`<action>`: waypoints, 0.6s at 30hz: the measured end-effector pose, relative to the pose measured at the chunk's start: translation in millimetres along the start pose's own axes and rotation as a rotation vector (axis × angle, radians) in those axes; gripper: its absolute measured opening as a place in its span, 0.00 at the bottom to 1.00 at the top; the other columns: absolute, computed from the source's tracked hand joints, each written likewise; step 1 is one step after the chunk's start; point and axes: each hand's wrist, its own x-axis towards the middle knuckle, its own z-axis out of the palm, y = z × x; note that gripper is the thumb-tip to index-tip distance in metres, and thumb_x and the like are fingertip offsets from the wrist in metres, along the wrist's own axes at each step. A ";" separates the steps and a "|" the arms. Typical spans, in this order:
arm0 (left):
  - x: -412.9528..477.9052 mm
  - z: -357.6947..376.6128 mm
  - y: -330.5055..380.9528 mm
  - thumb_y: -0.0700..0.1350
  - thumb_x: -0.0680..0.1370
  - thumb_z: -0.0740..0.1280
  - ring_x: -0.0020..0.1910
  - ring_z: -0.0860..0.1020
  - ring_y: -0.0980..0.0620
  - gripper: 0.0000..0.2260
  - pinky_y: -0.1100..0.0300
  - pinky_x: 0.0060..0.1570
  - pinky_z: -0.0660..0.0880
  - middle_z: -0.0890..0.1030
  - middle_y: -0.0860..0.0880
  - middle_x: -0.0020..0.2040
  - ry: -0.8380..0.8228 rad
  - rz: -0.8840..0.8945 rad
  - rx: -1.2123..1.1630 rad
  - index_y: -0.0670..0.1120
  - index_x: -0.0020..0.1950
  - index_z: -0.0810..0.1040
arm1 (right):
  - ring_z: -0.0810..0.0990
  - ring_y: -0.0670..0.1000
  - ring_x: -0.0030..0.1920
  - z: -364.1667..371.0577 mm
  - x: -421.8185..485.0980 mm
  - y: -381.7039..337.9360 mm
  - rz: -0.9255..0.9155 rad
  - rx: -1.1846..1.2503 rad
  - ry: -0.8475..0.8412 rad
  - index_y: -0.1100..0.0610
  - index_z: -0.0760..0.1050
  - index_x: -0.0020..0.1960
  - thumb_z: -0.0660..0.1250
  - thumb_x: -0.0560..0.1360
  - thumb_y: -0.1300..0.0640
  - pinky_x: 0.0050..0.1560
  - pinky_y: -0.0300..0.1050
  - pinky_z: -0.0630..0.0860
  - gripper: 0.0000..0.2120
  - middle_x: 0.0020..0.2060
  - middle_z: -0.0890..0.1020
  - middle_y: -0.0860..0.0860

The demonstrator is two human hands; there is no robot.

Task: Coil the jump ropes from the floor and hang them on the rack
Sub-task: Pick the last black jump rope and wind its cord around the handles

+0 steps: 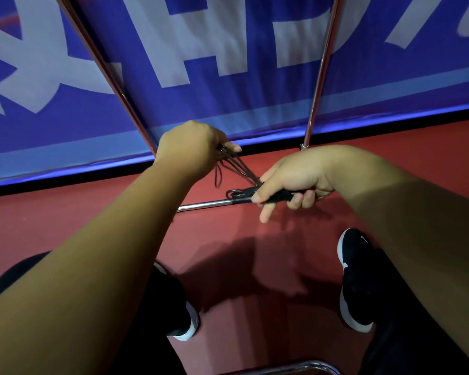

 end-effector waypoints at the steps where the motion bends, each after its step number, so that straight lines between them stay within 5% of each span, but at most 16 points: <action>1: 0.0 -0.5 0.9 0.66 0.79 0.67 0.42 0.75 0.43 0.15 0.55 0.39 0.67 0.77 0.50 0.40 0.018 0.017 0.025 0.57 0.52 0.84 | 0.62 0.45 0.25 -4.4 2.8 2.1 0.011 -0.016 0.084 0.59 0.76 0.60 0.69 0.83 0.54 0.21 0.32 0.58 0.11 0.53 0.89 0.52; 7: 5.1 9.1 -7.7 0.59 0.79 0.69 0.43 0.77 0.41 0.10 0.54 0.40 0.70 0.80 0.48 0.46 -0.103 -0.190 0.146 0.55 0.53 0.85 | 0.68 0.49 0.26 -21.8 18.5 2.9 -0.109 0.104 0.572 0.58 0.78 0.58 0.69 0.82 0.53 0.25 0.36 0.63 0.09 0.40 0.88 0.51; 15: 4.8 37.6 -33.0 0.45 0.79 0.68 0.48 0.79 0.40 0.08 0.51 0.45 0.73 0.78 0.49 0.44 -0.406 -0.477 0.256 0.50 0.57 0.81 | 0.82 0.60 0.28 -42.6 28.2 12.1 -0.059 0.087 1.096 0.59 0.80 0.53 0.65 0.77 0.54 0.31 0.48 0.78 0.11 0.41 0.88 0.58; 18: 1.0 39.6 -45.5 0.50 0.79 0.68 0.53 0.81 0.41 0.09 0.51 0.48 0.74 0.81 0.49 0.51 -0.534 -0.509 0.259 0.51 0.57 0.81 | 0.85 0.61 0.32 -52.0 25.2 19.7 -0.034 0.158 1.163 0.59 0.80 0.55 0.64 0.77 0.54 0.32 0.50 0.81 0.12 0.45 0.87 0.58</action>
